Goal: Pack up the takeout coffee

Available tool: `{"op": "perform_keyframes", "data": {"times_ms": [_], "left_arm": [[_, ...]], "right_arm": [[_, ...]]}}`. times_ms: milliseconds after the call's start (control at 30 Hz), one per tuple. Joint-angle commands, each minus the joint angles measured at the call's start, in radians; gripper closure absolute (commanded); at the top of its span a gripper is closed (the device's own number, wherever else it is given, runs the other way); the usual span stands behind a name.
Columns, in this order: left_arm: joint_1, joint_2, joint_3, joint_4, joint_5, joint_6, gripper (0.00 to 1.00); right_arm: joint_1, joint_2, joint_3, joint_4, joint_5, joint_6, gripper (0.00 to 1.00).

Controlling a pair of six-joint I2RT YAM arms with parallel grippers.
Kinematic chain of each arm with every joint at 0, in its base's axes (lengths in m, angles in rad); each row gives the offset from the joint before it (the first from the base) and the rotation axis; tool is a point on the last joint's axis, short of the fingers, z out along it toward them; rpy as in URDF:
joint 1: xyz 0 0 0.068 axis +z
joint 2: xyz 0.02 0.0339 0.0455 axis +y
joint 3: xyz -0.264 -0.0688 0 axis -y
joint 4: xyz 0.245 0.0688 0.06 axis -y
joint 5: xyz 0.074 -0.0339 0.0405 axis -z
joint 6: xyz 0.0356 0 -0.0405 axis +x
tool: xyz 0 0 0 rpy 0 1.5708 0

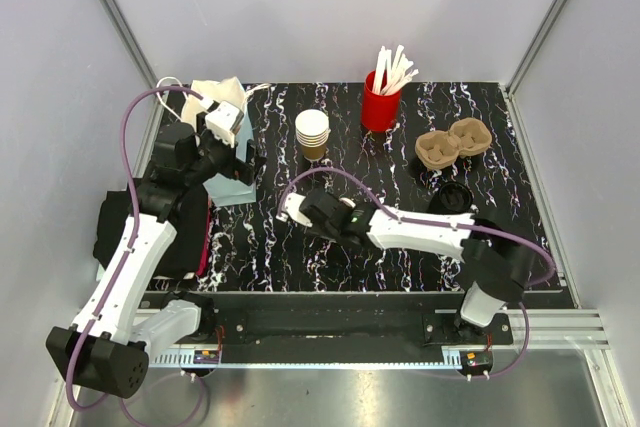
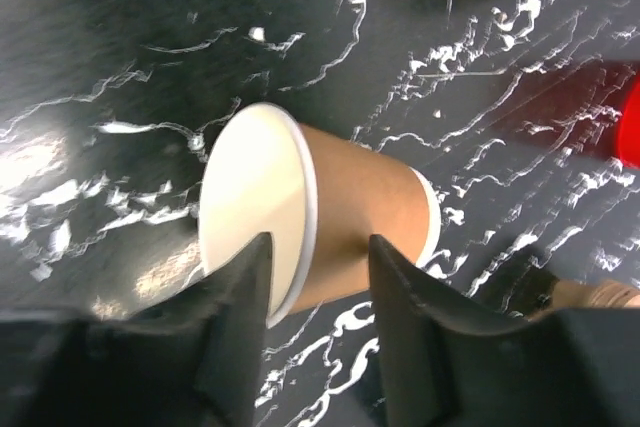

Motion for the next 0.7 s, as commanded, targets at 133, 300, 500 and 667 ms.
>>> {"op": "perform_keyframes", "data": {"times_ms": [133, 300, 500, 667], "left_arm": [[0.011, -0.028, -0.008, 0.06, 0.02, -0.013, 0.01], [0.017, -0.028, -0.006, 0.062, 0.026, -0.015, 0.01], [0.02, -0.03, -0.008, 0.062, 0.028, -0.018, 0.01], [0.029, -0.028, -0.005, 0.065, 0.035, -0.027, 0.01]], "right_arm": [[0.041, 0.091, 0.064, 0.107, 0.27, -0.009, 0.77], [0.049, 0.093, 0.061, 0.126, 0.317, -0.026, 0.96], [0.037, 0.032, 0.066, 0.109, 0.273, -0.029, 1.0], [-0.104, -0.034, 0.135, -0.023, 0.005, 0.101, 1.0]]}}
